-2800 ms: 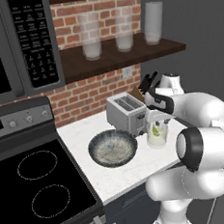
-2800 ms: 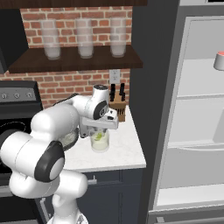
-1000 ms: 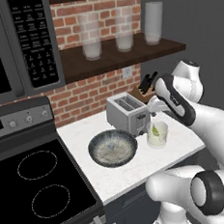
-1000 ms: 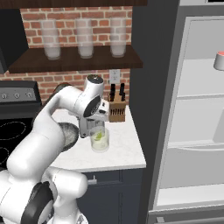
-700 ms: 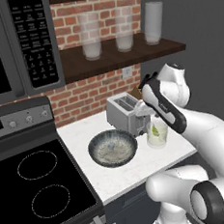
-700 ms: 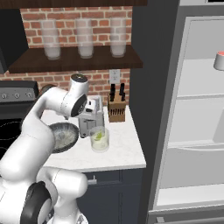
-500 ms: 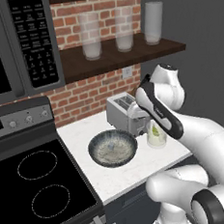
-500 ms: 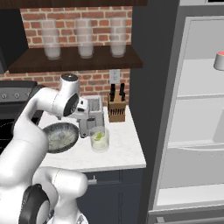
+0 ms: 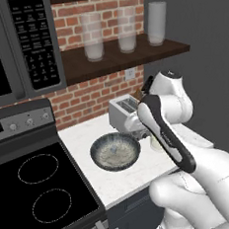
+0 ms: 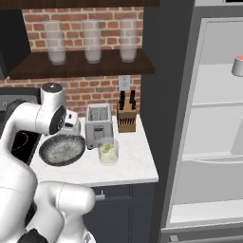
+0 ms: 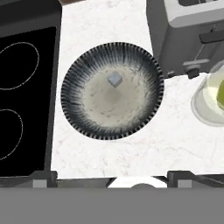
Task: Grab a lemon wedge from the fridge and one ice cube from the ice bowl, and put them in the glass of lemonade.
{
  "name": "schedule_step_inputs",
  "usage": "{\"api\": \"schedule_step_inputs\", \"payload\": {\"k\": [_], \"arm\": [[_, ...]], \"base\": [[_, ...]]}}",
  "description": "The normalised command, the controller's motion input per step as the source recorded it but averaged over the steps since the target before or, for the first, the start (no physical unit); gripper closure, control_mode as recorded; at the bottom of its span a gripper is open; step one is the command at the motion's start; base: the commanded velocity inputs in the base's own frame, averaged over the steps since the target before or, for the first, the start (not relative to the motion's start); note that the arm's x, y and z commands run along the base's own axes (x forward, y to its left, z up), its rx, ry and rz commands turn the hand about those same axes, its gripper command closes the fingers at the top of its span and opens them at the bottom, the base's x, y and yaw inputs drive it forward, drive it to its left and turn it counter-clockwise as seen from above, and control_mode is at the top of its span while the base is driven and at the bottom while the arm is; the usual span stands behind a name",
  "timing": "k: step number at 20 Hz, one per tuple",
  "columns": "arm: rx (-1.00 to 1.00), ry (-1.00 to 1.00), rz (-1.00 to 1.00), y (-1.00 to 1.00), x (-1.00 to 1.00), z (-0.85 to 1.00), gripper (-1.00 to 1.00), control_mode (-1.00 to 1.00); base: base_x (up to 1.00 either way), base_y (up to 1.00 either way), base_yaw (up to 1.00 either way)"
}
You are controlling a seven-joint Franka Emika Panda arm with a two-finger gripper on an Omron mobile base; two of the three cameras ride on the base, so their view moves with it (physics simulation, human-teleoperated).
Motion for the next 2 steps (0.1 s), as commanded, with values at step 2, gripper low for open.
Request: {"api": "schedule_step_inputs", "payload": {"k": [2], "arm": [[0.00, -0.20, 0.00, 0.20, -0.66, 0.00, -1.00, -1.00]], "base": [[0.00, 0.00, 0.00]]}}
